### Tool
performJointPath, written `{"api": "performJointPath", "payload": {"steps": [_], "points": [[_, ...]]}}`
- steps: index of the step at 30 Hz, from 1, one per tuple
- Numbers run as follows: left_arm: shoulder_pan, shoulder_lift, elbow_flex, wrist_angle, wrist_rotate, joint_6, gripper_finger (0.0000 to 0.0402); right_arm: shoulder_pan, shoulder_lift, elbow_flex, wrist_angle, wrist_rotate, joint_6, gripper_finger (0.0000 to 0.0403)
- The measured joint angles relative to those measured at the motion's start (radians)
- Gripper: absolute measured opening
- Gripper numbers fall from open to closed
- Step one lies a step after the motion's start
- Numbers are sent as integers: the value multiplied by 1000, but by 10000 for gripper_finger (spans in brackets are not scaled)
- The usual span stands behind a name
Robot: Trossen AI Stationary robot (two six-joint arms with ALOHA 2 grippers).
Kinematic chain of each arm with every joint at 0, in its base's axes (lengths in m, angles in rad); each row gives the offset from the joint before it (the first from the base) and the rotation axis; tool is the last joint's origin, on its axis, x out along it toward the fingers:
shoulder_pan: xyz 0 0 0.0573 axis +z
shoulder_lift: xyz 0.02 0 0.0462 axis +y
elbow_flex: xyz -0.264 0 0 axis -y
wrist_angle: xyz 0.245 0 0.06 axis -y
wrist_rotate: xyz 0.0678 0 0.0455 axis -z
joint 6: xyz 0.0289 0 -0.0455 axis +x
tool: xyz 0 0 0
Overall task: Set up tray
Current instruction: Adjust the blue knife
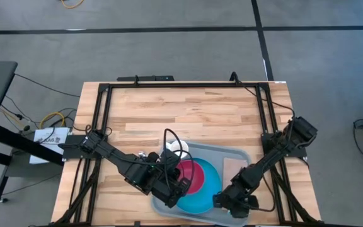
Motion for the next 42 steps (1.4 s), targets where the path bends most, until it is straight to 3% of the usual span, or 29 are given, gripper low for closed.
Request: {"api": "performJointPath", "payload": {"steps": [17,35,42], "points": [[3,0,0,-5,8,47,4,7,104,26,84,24,42,0],[4,0,0,-8,11,78,4,4,88,27,-80,52,88,0],[3,0,0,-7,38,76,4,-46,55,24,-111,64,105,0]]}}
